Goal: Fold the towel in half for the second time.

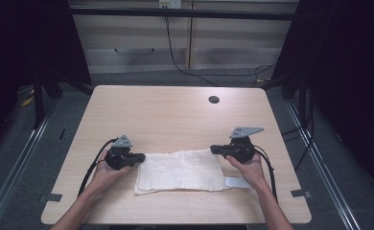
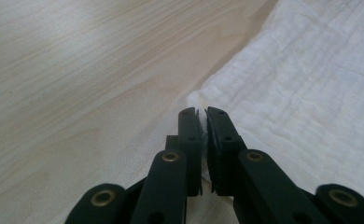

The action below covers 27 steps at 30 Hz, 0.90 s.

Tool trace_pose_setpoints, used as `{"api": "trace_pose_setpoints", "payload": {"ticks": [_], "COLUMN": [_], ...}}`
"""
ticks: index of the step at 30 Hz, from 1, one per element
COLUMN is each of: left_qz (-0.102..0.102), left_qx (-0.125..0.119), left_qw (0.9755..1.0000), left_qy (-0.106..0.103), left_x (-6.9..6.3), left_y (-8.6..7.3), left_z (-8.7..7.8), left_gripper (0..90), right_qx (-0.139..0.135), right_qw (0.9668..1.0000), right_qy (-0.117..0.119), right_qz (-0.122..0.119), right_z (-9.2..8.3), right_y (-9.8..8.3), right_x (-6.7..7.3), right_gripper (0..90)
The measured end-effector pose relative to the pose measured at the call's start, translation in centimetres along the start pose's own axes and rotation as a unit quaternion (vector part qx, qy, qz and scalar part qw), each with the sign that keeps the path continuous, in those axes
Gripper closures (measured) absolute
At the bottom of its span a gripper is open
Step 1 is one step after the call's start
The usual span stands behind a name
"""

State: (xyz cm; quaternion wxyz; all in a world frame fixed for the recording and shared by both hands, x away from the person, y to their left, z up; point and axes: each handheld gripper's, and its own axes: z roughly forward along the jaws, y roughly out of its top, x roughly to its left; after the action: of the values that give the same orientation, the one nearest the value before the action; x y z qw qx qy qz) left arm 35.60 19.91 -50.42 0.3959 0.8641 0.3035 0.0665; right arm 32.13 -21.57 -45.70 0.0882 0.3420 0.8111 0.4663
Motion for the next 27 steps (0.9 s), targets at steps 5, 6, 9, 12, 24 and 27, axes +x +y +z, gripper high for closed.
{"api": "trace_pose_setpoints", "payload": {"ticks": [5,6,9,12,24,27], "left_qz": [0.003,0.000,0.002,0.001,0.004,0.006], "left_qx": [0.001,-0.001,-0.001,-0.001,0.004,0.005], "left_qw": [1.0000,1.0000,0.9999,0.9998,0.9995,0.9991], "left_qy": [0.007,0.008,0.017,0.018,0.032,0.041], "left_x": [-0.1,-0.2,-0.4,-0.5,-0.7,-1.0], "left_y": [0.0,0.0,0.0,0.0,0.1,0.2], "left_z": [0.0,0.0,0.0,0.0,0.0,0.0], "left_gripper": [85.1,85.1,85.2,85.3,85.9,86.0], "right_qx": [-0.007,-0.008,-0.003,0.004,0.046,0.067], "right_qw": [0.9999,0.9999,0.9998,0.9995,0.9969,0.9951], "right_qy": [0.004,0.005,0.010,0.017,0.053,0.065], "right_qz": [-0.009,-0.012,-0.019,-0.027,-0.034,-0.033], "right_z": [-0.5,-0.6,-0.7,-0.6,-0.2,0.0], "right_y": [0.1,0.0,-0.4,-1.0,-3.2,-4.2], "right_x": [1.4,1.7,2.8,3.8,6.1,6.7], "right_gripper": [88.0,88.0,88.0,87.9,87.8,87.8]}}
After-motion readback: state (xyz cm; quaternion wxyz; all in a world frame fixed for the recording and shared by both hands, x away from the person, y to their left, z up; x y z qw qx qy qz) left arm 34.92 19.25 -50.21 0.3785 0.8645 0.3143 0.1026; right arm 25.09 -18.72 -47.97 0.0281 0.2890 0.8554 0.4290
